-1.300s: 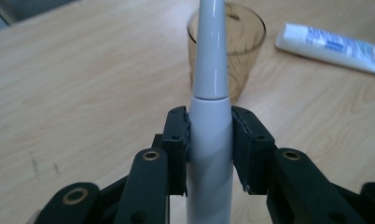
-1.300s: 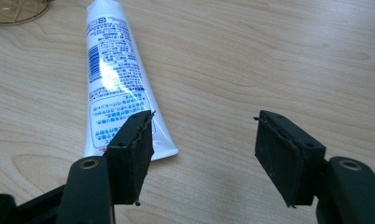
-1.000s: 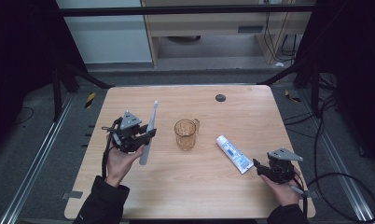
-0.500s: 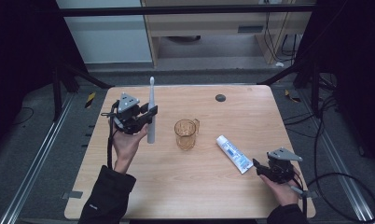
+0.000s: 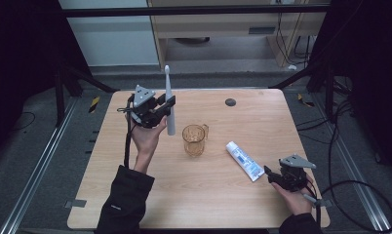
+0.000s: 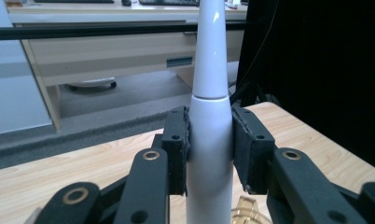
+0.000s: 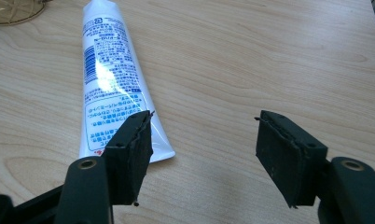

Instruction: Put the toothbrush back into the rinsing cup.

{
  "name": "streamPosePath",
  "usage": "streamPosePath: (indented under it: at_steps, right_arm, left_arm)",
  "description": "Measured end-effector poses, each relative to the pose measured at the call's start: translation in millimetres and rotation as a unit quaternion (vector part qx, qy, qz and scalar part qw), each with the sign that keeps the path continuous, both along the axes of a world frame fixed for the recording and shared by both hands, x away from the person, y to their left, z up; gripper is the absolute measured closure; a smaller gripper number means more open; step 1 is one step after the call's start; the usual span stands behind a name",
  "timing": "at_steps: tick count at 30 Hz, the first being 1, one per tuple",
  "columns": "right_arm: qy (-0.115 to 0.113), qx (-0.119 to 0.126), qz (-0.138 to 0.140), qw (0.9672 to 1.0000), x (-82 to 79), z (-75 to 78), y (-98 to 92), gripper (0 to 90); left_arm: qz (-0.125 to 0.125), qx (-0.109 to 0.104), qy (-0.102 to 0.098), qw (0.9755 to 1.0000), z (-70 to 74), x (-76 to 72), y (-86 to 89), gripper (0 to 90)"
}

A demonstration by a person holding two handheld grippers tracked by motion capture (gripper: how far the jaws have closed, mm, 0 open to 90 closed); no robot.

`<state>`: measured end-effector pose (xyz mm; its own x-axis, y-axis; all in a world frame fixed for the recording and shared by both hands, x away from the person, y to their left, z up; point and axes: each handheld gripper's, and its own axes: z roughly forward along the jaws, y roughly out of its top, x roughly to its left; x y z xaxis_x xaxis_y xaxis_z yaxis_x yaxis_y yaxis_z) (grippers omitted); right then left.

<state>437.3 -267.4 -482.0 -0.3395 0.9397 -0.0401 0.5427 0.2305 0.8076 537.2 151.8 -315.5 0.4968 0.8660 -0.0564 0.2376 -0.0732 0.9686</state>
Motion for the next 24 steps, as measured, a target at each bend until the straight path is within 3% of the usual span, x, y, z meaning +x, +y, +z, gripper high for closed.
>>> streamPosePath:
  at_steps: [8,14,24]
  right_arm:
    - [0.0,-0.001,-0.001,1.0,0.4,-0.4,-0.7,36.0]
    - [0.001,-0.003,-0.001,1.0,0.6,-0.8,-1.3,36.0]
    - [0.003,-0.001,0.0,1.0,0.5,-1.2,-1.8,36.0]
  left_arm:
    - [-0.01,-0.015,-0.015,0.9997,-6.8,4.9,-17.4,67.6]
    - [-0.022,-0.016,-0.018,0.9995,-14.1,10.0,-31.4,67.6]
    - [-0.03,-0.022,-0.031,0.9988,-29.0,13.9,-40.4,67.6]
